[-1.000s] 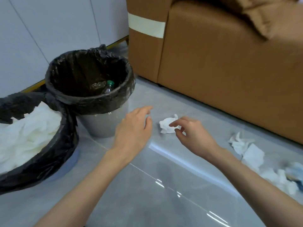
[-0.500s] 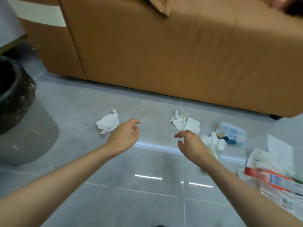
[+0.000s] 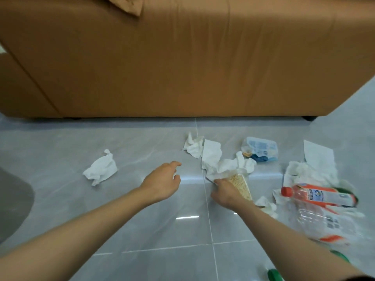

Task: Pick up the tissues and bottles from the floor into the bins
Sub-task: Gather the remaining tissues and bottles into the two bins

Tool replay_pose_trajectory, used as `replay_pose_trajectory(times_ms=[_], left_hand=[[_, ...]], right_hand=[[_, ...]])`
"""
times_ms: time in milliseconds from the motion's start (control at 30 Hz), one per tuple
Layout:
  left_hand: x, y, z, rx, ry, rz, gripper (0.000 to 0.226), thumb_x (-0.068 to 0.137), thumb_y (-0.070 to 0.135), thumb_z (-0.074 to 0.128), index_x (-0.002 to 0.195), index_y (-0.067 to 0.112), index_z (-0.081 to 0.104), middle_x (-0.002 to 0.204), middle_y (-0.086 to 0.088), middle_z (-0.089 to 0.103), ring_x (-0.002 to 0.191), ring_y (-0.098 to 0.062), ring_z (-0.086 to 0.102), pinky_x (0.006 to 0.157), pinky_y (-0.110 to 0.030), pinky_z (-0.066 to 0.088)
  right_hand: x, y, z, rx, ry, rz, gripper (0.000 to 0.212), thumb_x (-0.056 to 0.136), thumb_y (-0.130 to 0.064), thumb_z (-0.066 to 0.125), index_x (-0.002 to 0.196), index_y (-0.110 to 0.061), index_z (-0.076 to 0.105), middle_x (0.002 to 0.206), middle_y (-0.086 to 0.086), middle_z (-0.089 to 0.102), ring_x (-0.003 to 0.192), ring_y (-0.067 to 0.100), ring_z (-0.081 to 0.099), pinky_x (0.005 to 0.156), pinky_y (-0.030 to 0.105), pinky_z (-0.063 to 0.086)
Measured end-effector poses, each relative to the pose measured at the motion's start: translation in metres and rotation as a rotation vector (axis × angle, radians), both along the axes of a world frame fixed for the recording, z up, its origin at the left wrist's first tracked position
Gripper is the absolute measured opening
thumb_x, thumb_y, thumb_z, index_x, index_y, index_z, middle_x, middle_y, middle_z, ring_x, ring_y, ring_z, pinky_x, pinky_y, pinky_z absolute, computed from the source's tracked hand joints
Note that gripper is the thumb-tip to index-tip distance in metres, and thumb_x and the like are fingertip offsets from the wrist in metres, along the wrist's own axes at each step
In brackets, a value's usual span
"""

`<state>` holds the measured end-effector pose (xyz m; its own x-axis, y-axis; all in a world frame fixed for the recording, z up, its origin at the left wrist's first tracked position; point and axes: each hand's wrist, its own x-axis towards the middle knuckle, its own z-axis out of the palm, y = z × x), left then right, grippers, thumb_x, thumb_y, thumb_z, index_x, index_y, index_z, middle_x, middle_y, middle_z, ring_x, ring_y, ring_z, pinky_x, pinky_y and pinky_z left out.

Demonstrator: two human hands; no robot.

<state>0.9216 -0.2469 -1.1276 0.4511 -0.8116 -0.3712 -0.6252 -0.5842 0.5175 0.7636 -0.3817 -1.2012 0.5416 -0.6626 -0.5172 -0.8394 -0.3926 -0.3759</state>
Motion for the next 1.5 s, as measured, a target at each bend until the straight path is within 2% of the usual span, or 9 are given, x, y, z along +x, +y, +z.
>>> replay_pose_trajectory(times_ms=[467, 700, 933, 1033, 1200, 1300, 1367, 1433, 1500], left_hand=[[0.001, 0.074, -0.058, -0.012, -0.005, 0.003, 0.065, 0.093, 0.012, 0.043, 0.15, 0.031, 0.016, 0.155, 0.007, 0.02, 0.14, -0.017, 0.023, 0.109, -0.026, 0.029], [-0.018, 0.076, -0.064, 0.042, -0.048, 0.003, 0.075, 0.085, 0.0, 0.045, 0.15, 0.024, 0.016, 0.159, 0.007, 0.003, 0.145, -0.015, 0.007, 0.115, -0.028, 0.021], [-0.025, 0.077, -0.059, -0.252, -0.062, -0.068, 0.045, 0.087, 0.026, 0.029, 0.125, 0.03, 0.052, 0.131, 0.018, 0.046, 0.124, -0.004, 0.038, 0.106, -0.022, 0.029], [-0.023, 0.084, -0.067, -0.059, -0.146, -0.26, 0.059, 0.081, 0.054, 0.024, 0.134, 0.036, 0.043, 0.141, 0.017, 0.037, 0.134, -0.006, 0.028, 0.109, -0.022, 0.017], [-0.017, 0.102, -0.078, 0.191, -0.246, -0.421, 0.057, 0.094, 0.027, 0.047, 0.146, 0.032, 0.026, 0.156, 0.005, 0.015, 0.141, -0.016, 0.018, 0.113, -0.03, 0.013], [-0.01, 0.113, -0.081, 0.137, -0.286, -0.411, 0.054, 0.082, 0.023, 0.064, 0.133, 0.032, 0.047, 0.145, 0.003, 0.037, 0.126, -0.017, 0.043, 0.1, -0.026, 0.031], [-0.002, 0.12, -0.082, 0.162, -0.308, -0.428, 0.059, 0.039, 0.033, 0.088, 0.094, 0.037, 0.066, 0.103, 0.011, 0.062, 0.082, -0.007, 0.062, 0.067, -0.018, 0.044], [0.006, 0.13, -0.089, 0.184, -0.368, -0.421, 0.061, 0.012, 0.032, 0.087, 0.068, 0.037, 0.063, 0.073, 0.016, 0.057, 0.054, -0.002, 0.055, 0.047, -0.013, 0.031], [0.009, 0.138, -0.083, 0.11, -0.39, -0.37, 0.051, 0.027, 0.03, 0.09, 0.071, 0.033, 0.064, 0.073, 0.014, 0.057, 0.057, -0.005, 0.057, 0.05, -0.015, 0.025]], right_hand=[[0.011, 0.075, -0.002, 0.216, -0.113, 0.462, 0.041, 0.076, 0.003, 0.047, 0.107, -0.012, 0.07, 0.11, 0.007, 0.069, 0.102, 0.022, 0.06, 0.085, 0.019, 0.044], [0.037, 0.048, 0.013, 0.127, -0.3, 0.049, 0.033, 0.079, 0.005, 0.041, 0.087, -0.015, 0.065, 0.087, -0.002, 0.06, 0.069, 0.01, 0.052, 0.06, 0.019, 0.042], [0.039, -0.005, 0.013, -0.219, -0.099, 0.142, 0.04, 0.09, -0.011, 0.051, 0.13, -0.011, 0.048, 0.147, 0.007, 0.03, 0.132, 0.028, 0.025, 0.103, 0.034, 0.031], [0.035, -0.011, 0.002, -0.222, 0.029, 0.167, 0.045, 0.094, -0.016, 0.046, 0.138, -0.014, 0.041, 0.158, 0.005, 0.013, 0.139, 0.031, 0.014, 0.108, 0.037, 0.028], [0.04, -0.026, -0.032, -0.147, 0.213, 0.299, 0.043, 0.084, -0.018, 0.028, 0.123, -0.016, 0.047, 0.145, 0.001, 0.033, 0.131, 0.027, 0.03, 0.092, 0.039, 0.032], [0.043, -0.027, -0.035, -0.175, 0.181, 0.263, 0.027, 0.087, -0.012, 0.032, 0.106, -0.012, 0.05, 0.129, 0.005, 0.047, 0.118, 0.028, 0.042, 0.079, 0.034, 0.03], [0.044, -0.012, -0.02, -0.195, 0.094, 0.182, 0.019, 0.089, -0.01, 0.037, 0.098, -0.007, 0.054, 0.116, 0.012, 0.055, 0.102, 0.031, 0.048, 0.076, 0.032, 0.034], [0.047, 0.007, -0.007, -0.141, -0.02, 0.104, 0.027, 0.092, -0.016, 0.046, 0.107, -0.009, 0.067, 0.114, 0.014, 0.061, 0.1, 0.031, 0.056, 0.081, 0.03, 0.044], [0.048, 0.035, 0.007, -0.004, -0.118, 0.151, 0.026, 0.09, -0.017, 0.054, 0.106, -0.015, 0.074, 0.111, 0.008, 0.068, 0.1, 0.024, 0.062, 0.082, 0.021, 0.044]])
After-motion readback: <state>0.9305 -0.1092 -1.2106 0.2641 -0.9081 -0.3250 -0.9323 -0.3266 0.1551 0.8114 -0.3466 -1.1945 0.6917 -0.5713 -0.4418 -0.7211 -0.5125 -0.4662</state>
